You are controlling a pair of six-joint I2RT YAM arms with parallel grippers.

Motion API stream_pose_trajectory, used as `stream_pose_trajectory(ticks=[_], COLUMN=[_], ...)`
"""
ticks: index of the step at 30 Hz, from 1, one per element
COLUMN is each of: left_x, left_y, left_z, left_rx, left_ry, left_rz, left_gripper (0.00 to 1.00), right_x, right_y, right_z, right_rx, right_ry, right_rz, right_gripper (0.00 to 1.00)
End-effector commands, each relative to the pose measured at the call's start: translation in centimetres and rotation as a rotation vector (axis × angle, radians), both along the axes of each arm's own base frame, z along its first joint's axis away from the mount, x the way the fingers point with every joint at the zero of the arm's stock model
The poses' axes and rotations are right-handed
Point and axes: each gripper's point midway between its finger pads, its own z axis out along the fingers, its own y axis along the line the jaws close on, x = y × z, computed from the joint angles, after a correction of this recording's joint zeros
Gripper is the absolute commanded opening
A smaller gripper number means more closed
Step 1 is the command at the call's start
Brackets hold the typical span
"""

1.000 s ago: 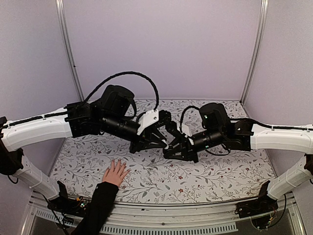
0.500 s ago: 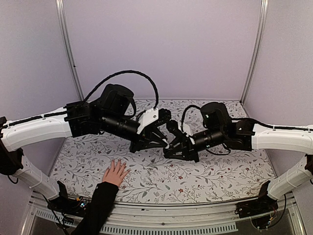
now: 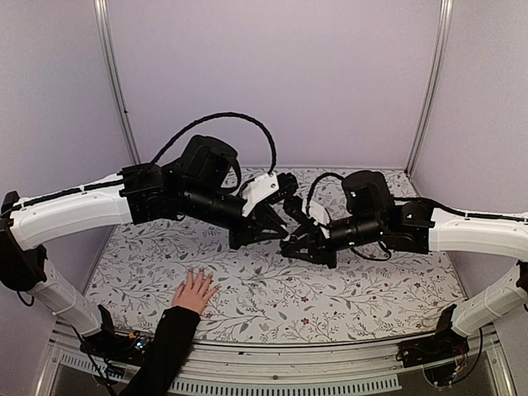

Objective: Paint the nails
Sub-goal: Unscrew the nail polish bottle.

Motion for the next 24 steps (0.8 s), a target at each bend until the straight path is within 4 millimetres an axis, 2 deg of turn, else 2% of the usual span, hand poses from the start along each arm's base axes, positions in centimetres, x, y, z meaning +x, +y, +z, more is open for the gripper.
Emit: stream_pose_trajectory(ticks=[1, 3, 6, 8, 10, 13, 14, 18, 21, 24], left_x=[-0.1, 0.2, 0.2, 0.2, 0.1, -0.8, -1.0, -2.9, -5.4, -6.5], left_y=[-1.3, -1.1, -0.6, -0.2, 0.3, 1.2, 1.4, 2.9, 3.1, 2.8], left_z=[0.7, 1.1, 2.1, 3.2, 4.0, 5.4, 5.3, 6.8, 8.1, 8.7], left_rx=[-0.028, -0.037, -0.067, -0.103, -0.143, -0.219, -0.239, -0.391, -0.505, -0.546], left_ry=[0.011, -0.003, -0.025, -0.045, -0.064, -0.090, -0.092, -0.105, -0.127, -0.126], left_rz=[0.015, 0.029, 0.035, 0.038, 0.039, 0.013, 0.000, -0.085, -0.234, -0.316], left_gripper=[0.10, 0.15, 0.30, 0.45, 0.53, 0.57, 0.57, 0.56, 0.55, 0.54], right_x=[1.7, 1.7, 1.5, 1.5, 1.7, 1.3, 1.0, -2.7, -6.0, -8.2], right_y=[0.4, 0.2, -0.1, -0.3, -0.5, -0.8, -0.9, -1.0, -1.1, -1.3], right_z=[4.7, 4.8, 4.7, 4.4, 5.1, 5.5, 5.8, 7.4, 8.8, 9.5], right_rx=[0.125, 0.132, 0.134, 0.130, 0.159, 0.183, 0.196, 0.267, 0.308, 0.322], right_ry=[-0.095, -0.099, -0.100, -0.094, -0.102, -0.095, -0.094, -0.081, -0.043, 0.008], right_rz=[-0.087, -0.089, -0.094, -0.101, -0.107, -0.088, -0.069, 0.132, 0.329, 0.468], right_gripper=[0.00, 0.00, 0.00, 0.00, 0.00, 0.00, 0.00, 0.00, 0.00, 0.00])
